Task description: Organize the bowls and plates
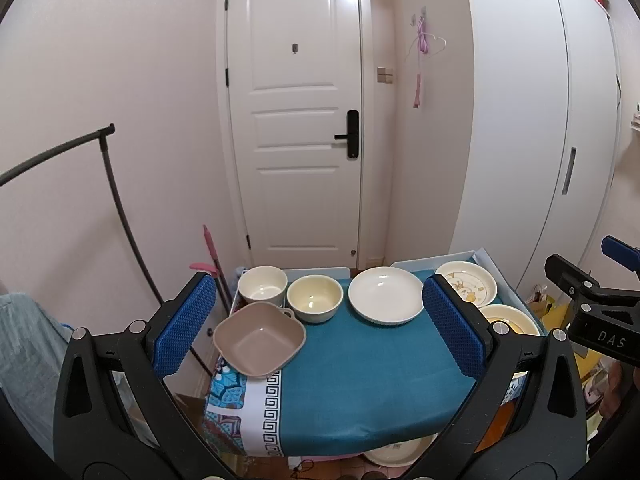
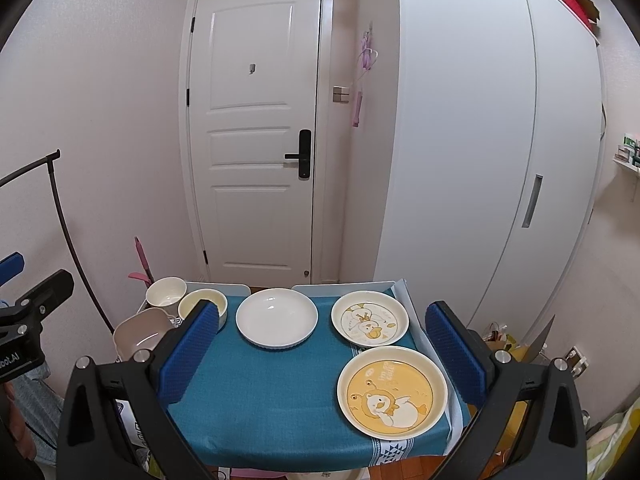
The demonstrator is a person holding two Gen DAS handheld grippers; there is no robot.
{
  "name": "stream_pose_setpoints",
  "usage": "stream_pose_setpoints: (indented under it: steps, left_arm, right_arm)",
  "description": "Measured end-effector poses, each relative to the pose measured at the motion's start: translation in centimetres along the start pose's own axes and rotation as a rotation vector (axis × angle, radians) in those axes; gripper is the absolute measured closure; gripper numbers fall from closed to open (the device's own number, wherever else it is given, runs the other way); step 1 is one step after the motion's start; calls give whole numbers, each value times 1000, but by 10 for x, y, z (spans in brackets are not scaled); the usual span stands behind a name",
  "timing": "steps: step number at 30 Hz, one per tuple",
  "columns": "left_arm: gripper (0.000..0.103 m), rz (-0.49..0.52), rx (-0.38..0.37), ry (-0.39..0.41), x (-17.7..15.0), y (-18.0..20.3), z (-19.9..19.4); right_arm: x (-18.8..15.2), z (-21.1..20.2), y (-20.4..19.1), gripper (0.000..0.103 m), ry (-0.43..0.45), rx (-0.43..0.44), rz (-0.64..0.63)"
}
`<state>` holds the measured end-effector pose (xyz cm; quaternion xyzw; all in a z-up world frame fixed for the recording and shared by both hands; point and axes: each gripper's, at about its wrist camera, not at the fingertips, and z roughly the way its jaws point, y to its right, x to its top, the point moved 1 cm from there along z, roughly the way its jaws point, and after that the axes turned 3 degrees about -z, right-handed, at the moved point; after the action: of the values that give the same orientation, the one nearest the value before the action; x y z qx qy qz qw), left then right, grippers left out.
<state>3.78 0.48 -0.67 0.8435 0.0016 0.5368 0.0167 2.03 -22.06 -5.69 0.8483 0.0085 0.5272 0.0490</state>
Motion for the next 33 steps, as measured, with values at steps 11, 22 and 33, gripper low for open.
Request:
stream_pose_setpoints:
  steps: [11, 22, 33]
  left_arm:
    - [1, 1, 0, -3, 1, -1, 2]
    - [1, 2, 2, -2, 0, -2, 2]
    - [1, 2, 1, -5, 0, -2, 3]
  right_arm:
    - [-1, 1, -1, 0, -1, 0, -1]
    - [-1, 3, -2, 0, -6, 1, 0]
    - [0, -3, 1, 0, -8, 1, 2]
